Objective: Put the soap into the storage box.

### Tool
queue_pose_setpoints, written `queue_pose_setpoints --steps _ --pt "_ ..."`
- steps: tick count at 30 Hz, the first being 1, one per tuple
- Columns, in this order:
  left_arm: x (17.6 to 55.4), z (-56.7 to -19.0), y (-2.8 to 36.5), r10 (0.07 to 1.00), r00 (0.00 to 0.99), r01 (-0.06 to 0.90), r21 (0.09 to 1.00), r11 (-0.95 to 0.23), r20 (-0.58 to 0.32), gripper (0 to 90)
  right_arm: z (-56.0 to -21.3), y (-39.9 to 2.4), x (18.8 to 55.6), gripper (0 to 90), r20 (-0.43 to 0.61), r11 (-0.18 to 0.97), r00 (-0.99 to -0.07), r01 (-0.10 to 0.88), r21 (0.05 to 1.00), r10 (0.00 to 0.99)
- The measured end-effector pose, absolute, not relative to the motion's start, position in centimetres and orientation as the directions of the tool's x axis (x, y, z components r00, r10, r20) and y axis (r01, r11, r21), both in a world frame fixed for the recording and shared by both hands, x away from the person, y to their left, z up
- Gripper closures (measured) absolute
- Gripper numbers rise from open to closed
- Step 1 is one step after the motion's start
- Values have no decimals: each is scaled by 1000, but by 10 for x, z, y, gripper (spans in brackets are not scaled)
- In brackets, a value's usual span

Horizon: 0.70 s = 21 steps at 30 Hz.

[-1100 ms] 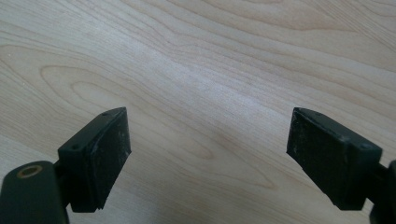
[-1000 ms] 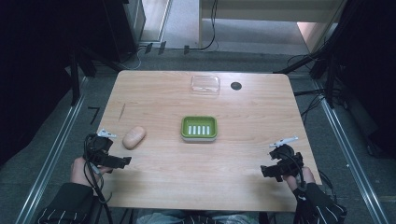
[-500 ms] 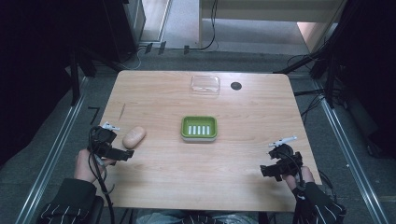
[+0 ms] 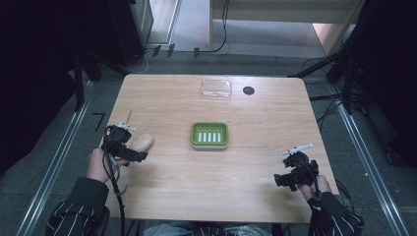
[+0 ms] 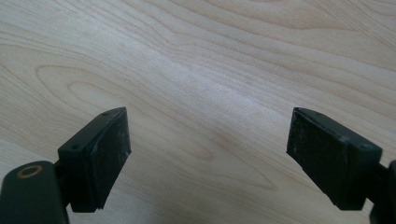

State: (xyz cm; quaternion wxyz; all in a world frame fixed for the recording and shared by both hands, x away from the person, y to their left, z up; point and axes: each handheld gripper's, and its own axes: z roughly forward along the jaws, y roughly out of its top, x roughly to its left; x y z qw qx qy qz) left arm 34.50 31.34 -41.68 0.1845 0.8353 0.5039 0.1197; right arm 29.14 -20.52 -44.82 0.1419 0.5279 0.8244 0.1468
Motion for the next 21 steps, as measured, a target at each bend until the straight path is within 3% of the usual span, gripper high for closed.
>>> queue_pose_setpoints --steps 21 --pt "368 -419 311 879 476 806 403 -433 -7 16 -448 -205 291 142 -86 403 -402 828 390 911"
